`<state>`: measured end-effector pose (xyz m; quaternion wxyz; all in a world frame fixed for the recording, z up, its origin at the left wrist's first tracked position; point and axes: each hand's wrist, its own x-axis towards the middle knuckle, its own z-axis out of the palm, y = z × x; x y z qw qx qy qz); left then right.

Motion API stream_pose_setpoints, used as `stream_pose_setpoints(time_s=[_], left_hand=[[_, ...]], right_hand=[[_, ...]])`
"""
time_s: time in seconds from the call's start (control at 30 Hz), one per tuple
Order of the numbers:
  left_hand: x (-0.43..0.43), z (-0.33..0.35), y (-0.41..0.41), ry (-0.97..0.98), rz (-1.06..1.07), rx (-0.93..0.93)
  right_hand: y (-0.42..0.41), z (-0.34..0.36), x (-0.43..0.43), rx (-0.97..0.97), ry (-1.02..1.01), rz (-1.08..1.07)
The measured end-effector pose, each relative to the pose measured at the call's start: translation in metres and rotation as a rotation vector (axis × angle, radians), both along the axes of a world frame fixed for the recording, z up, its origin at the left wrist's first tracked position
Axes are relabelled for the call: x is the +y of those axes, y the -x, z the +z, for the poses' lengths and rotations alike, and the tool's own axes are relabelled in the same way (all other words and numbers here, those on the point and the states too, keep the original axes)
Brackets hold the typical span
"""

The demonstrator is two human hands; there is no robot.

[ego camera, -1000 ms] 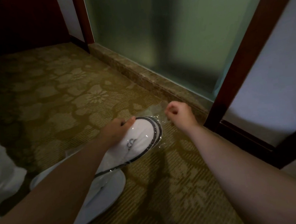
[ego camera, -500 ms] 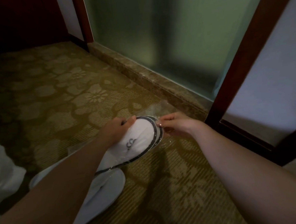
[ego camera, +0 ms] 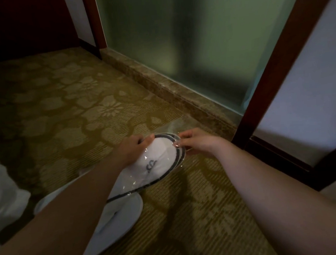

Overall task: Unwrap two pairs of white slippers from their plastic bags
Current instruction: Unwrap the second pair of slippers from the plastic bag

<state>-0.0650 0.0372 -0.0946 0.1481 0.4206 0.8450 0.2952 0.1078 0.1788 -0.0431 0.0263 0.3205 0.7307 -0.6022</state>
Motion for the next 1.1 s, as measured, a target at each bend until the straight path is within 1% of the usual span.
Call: stream_pose_setpoints(time_s=[0.13, 0.2, 0.3, 0.43, 0.57, 0.63, 0.73, 0.8, 0.87, 0.97, 1.03, 1.1], left_hand=[[0.005, 0.007, -0.008, 0.033, -0.023, 0.092], [0.008, 0.012, -0.013, 0.033, -0.023, 0.112], [0.011, 0.016, -0.018, 0.026, -0.024, 0.064], [0.006, 0.011, -0.018, 0.057, -0.086, -0.095], [0.0, 0.004, -0.011, 0.089, -0.072, -0.129], [0.002, 0.005, -0.011, 0.094, -0.059, -0.156], [0.004, 0.008, -0.015, 0.099, -0.042, -0.16], [0.003, 0.009, -0.015, 0.096, -0.026, -0.16], [0.003, 0.009, -0.015, 0.105, 0.004, -0.141], [0.005, 0.007, -0.013, 0.158, 0.075, -0.094], [0.007, 0.005, -0.014, 0.183, 0.129, -0.036], [0.01, 0.004, -0.017, 0.186, 0.187, -0.022]], right_hand=[[0.002, 0.004, 0.004, 0.019, -0.019, -0.057], [0.004, 0.004, 0.008, 0.018, -0.064, -0.085], [0.005, 0.002, 0.011, 0.034, -0.099, -0.13], [-0.003, 0.0, 0.024, 0.066, -0.202, -0.227], [-0.011, -0.002, 0.032, 0.139, -0.252, -0.396], [-0.011, 0.0, 0.03, 0.179, -0.224, -0.46], [-0.009, 0.005, 0.027, 0.183, -0.13, -0.416], [-0.009, 0.005, 0.026, 0.167, -0.104, -0.388], [-0.009, 0.003, 0.027, 0.174, -0.091, -0.403], [-0.01, -0.001, 0.03, 0.196, -0.062, -0.503], [-0.012, -0.005, 0.032, 0.214, -0.062, -0.632], [-0.016, -0.009, 0.035, 0.246, -0.054, -0.763]])
